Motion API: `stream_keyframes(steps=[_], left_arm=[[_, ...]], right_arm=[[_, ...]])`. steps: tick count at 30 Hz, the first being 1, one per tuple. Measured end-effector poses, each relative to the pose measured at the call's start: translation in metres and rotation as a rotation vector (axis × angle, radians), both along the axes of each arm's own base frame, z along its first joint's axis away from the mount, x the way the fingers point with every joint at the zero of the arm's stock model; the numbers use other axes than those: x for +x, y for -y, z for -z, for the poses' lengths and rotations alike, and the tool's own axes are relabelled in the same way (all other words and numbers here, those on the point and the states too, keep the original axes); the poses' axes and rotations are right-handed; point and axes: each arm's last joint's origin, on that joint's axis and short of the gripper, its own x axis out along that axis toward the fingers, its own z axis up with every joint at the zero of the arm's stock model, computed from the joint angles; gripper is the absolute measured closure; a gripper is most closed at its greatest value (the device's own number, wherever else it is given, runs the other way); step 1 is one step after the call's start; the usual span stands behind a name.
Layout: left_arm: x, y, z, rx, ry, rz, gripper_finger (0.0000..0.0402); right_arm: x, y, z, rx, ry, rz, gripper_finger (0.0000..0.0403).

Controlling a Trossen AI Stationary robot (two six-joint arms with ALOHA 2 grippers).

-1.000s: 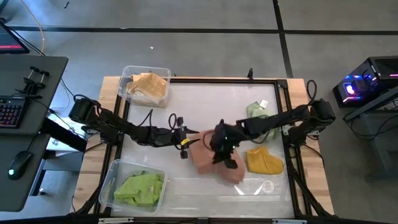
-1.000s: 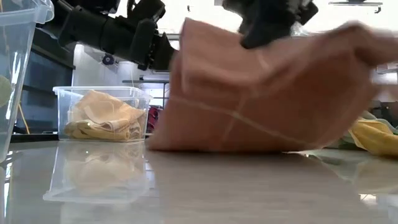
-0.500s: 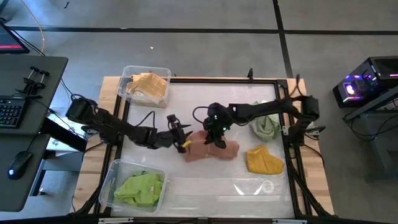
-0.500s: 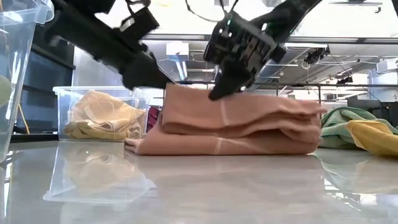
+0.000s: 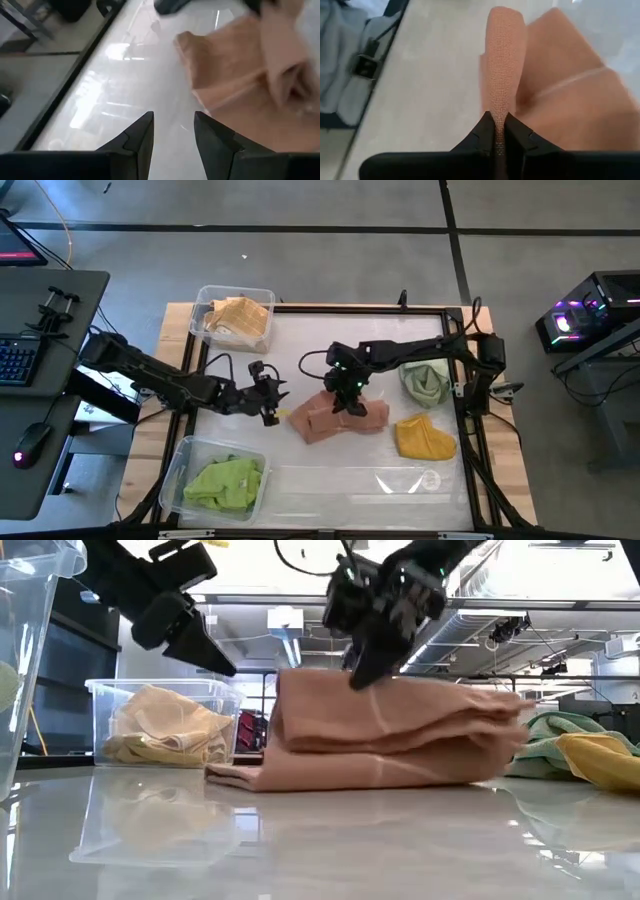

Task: Sort towels by color in basket
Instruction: Fold the brown towel

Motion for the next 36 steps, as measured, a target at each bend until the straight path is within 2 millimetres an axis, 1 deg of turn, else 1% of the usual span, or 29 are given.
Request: stream_keyframes(steps=[3, 5, 8, 12, 14, 17, 21, 24, 27, 29, 31, 34, 36], left_arm=[[0.002, -0.001, 0.005, -0.009, -0.027, 0.006, 0.0276], [0.003, -0.001, 0.007, -0.005, -0.033, 0.0, 0.0276], [0.001, -0.003, 0.008, 0.027, -0.052, -0.04, 0.0276], [-0.006, -0.002, 0.006, 0.096, -0.048, -0.111, 0.0276], [-0.009, -0.001, 0.002, 0.117, -0.033, -0.127, 0.0276], [-0.013, 0.0, -0.002, 0.128, -0.027, -0.128, 0.0276], [-0.02, 0.001, -0.004, 0.131, -0.024, -0.15, 0.0276], [-0.026, 0.004, -0.007, 0.134, -0.011, -0.171, 0.0276], [-0.032, 0.007, -0.01, 0.134, 0.007, -0.172, 0.0276], [-0.034, 0.01, -0.012, 0.126, 0.02, -0.163, 0.0276], [-0.036, 0.012, -0.014, 0.116, 0.03, -0.154, 0.0276], [-0.038, 0.015, -0.014, 0.115, 0.039, -0.148, 0.0276], [-0.039, 0.016, -0.015, 0.123, 0.043, -0.147, 0.0276]], right_arm=[[0.011, -0.004, -0.016, 0.028, 0.028, -0.049, 0.0389], [0.02, -0.006, -0.018, 0.046, 0.085, -0.131, 0.0389], [0.036, -0.008, -0.009, 0.048, 0.174, -0.264, 0.0389], [0.06, -0.008, 0.012, -0.031, 0.249, -0.352, 0.0389], [0.07, -0.006, 0.022, -0.086, 0.246, -0.337, 0.0389], [0.081, -0.001, 0.031, -0.189, 0.25, -0.283, 0.0389], [0.089, 0.01, 0.028, -0.26, 0.288, -0.197, 0.0386], [0.093, 0.018, 0.024, -0.288, 0.337, -0.153, 0.0376], [0.1, 0.024, 0.024, -0.316, 0.412, -0.13, 0.035], [0.103, 0.026, 0.027, -0.322, 0.423, -0.1, 0.0325], [0.108, 0.03, 0.029, -0.366, 0.437, -0.033, 0.0298], [0.108, 0.035, 0.03, -0.41, 0.38, 0.086, 0.0265], [0.104, 0.043, 0.03, -0.391, 0.326, 0.129, 0.0252]])
